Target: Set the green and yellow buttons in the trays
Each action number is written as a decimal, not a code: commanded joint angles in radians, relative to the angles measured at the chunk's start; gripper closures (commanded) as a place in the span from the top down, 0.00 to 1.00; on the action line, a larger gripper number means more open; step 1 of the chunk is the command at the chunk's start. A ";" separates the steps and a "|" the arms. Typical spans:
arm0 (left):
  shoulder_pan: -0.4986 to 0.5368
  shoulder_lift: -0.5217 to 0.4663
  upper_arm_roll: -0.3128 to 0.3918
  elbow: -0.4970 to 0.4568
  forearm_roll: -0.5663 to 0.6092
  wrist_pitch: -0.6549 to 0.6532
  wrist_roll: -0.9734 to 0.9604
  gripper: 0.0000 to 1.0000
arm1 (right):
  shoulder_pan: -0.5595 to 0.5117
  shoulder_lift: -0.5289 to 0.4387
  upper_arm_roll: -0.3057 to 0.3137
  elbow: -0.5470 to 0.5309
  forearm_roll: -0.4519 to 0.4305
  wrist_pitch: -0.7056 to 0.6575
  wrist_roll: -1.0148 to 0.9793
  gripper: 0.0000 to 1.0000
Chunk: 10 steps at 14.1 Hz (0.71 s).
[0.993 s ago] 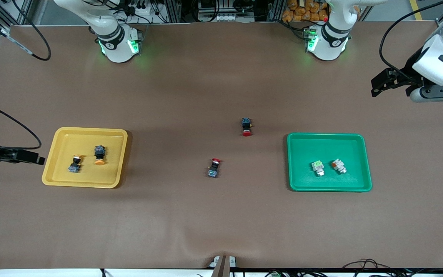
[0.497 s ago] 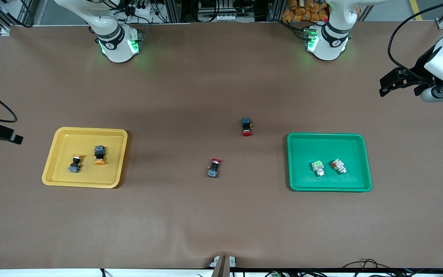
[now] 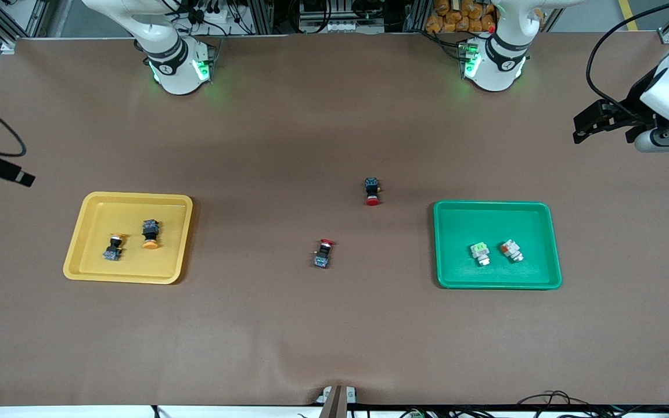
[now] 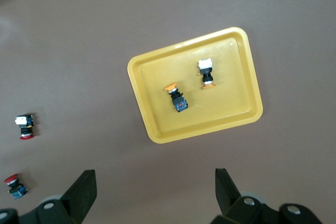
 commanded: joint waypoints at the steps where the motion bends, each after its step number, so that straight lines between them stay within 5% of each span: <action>1: 0.001 -0.005 -0.004 0.014 0.003 -0.021 0.013 1.00 | 0.012 -0.080 0.020 -0.116 -0.049 0.038 0.023 1.00; 10: 0.012 -0.008 -0.003 0.014 -0.004 -0.007 0.017 1.00 | 0.014 -0.160 0.050 -0.155 -0.083 0.088 0.006 1.00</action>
